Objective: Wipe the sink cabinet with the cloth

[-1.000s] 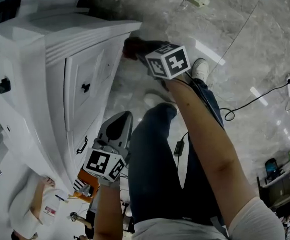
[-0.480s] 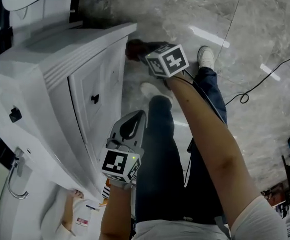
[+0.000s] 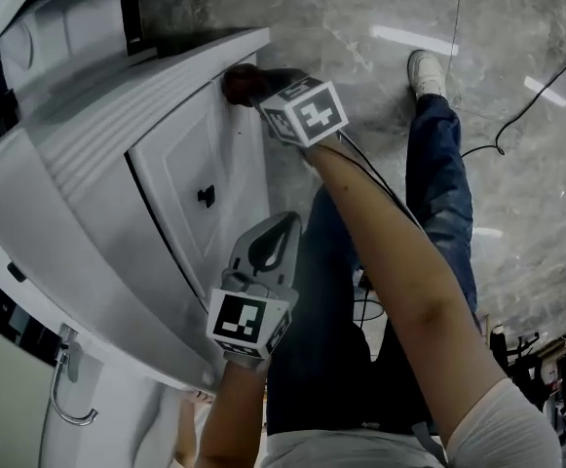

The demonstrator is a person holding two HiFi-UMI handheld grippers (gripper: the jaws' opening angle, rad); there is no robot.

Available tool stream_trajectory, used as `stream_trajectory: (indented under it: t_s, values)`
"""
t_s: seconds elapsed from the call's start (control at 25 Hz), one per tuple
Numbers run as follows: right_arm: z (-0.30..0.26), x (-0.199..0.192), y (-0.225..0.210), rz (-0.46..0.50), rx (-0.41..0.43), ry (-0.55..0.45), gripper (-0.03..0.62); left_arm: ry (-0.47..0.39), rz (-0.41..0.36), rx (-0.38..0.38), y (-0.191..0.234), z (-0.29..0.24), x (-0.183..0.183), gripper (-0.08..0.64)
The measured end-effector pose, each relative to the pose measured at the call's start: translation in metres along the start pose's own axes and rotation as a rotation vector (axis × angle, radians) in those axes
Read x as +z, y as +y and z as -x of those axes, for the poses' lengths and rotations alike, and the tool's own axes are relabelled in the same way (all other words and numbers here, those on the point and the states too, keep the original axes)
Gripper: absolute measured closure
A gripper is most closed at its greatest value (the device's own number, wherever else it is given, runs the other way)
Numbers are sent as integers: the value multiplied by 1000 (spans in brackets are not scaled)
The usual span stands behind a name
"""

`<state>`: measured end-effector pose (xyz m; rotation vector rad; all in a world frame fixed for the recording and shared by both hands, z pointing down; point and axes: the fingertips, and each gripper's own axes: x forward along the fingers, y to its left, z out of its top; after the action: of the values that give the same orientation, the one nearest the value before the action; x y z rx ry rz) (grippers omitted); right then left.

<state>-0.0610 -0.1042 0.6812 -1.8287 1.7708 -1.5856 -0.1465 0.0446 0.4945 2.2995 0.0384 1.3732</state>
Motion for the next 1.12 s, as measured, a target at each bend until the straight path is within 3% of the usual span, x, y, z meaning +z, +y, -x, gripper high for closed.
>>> stream_trajectory:
  t_s: [0.2, 0.52, 1.12]
  values:
    - [-12, 3, 6, 34, -7, -35, 508, 6, 20, -28, 1, -5, -18, 549]
    - [-15, -29, 35, 57, 75, -3, 508, -7, 25, -45, -7, -6, -40, 549]
    - [-14, -159, 103, 86, 275, 268, 508, 7, 72, -8, -12, 9, -81, 549]
